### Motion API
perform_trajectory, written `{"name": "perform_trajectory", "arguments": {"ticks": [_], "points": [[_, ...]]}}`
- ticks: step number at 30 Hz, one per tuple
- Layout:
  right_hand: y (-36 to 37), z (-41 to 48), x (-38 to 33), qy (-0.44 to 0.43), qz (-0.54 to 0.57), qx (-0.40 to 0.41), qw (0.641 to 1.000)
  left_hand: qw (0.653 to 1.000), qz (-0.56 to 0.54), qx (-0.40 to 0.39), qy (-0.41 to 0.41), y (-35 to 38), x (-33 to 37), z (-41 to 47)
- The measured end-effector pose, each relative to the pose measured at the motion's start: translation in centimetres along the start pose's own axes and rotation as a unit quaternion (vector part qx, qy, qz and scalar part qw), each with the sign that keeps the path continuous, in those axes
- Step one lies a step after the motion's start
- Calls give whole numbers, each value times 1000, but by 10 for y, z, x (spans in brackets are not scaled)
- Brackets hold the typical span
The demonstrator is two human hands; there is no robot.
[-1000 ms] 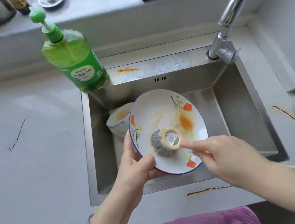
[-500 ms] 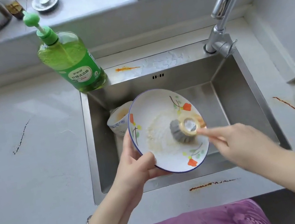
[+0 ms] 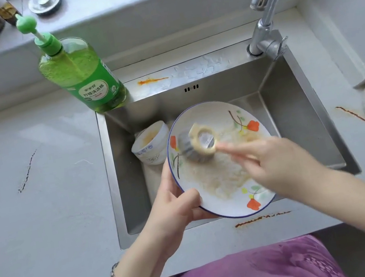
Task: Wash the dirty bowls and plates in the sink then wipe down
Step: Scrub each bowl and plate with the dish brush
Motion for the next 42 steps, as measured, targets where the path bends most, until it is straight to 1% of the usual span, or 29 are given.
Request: {"name": "perform_trajectory", "arguments": {"ticks": [2,3,6,7,8,10,11,12,13,14,15,16,19,20,21,23,24,25,26,27,29,31,33,35,36,37,40,41,42], "points": [[-14,16,23,55,2,44,997,1000,4,-8,-4,1,0,-2],[-13,14,23,54,3,42,998,1000,7,-9,-3,1,1,-3],[18,-19,-18,-49,23,-25,998,1000,15,-13,-5,0,1,-3],[21,-23,-21,-59,26,-31,997,1000,15,-14,-9,0,0,-5],[16,-17,-13,-52,22,-17,998,1000,17,-17,-13,-1,-1,-7],[-2,1,12,8,16,42,999,999,20,-25,-15,0,0,-10],[-4,3,16,21,9,59,998,999,21,-26,-14,1,-1,-11],[-4,-2,7,-1,5,67,998,999,20,-25,-14,2,-2,-11],[4,-12,-10,-45,-1,59,997,1000,17,-21,-16,2,-3,-11],[14,-24,-24,-83,13,34,996,1000,11,-16,-18,1,-4,-11],[20,-31,-29,-96,37,10,995,1000,5,-11,-20,-1,-5,-11],[19,-29,-27,-89,47,1,995,1000,3,-8,-22,-3,-5,-11],[-1,0,3,-15,36,52,998,999,11,-19,-32,-2,-4,-11],[-2,1,4,-11,24,59,998,999,14,-22,-36,-1,-5,-11],[0,-3,-6,-27,24,56,998,999,16,-22,-39,0,-6,-11],[14,-24,-32,-110,21,53,992,999,20,-22,-40,-1,-6,-10],[17,-31,-37,-135,18,62,989,999,25,-24,-40,-3,-6,-11],[14,-29,-35,-138,6,80,987,998,30,-25,-42,-4,-6,-12],[8,-17,-25,-110,-1,89,990,998,34,-26,-45,-6,-6,-13],[4,-2,-9,-61,-13,82,995,998,35,-26,-48,-7,-6,-15],[-1,17,28,32,-87,53,994,998,37,-14,-43,-11,-6,-16],[1,14,48,58,-160,28,985,999,40,20,-23,-21,-3,-15],[18,-7,54,41,-212,-21,976,998,39,55,1,-33,2,-15],[34,-30,54,24,-187,-56,981,996,42,75,15,-39,4,-15],[39,-38,47,-1,-153,-59,986,996,42,79,18,-38,3,-15],[42,-46,34,-40,-123,-51,990,996,42,77,17,-34,1,-15],[43,-46,1,-102,-38,-35,993,997,48,54,3,-17,-6,-16],[35,-34,-1,-92,-16,-20,995,998,45,46,0,-12,-7,-17],[28,-20,9,-53,-10,-13,998,998,40,40,-1,-9,-8,-17]]}}
Point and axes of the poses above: each hand's wrist, its own z-axis towards the middle knuckle, its own y-axis out of the palm, x = y × z, the point moved 10 cm from there along z, towards the middle knuckle, and after that the axes turned 10 degrees about y, right-handed, at the moved point
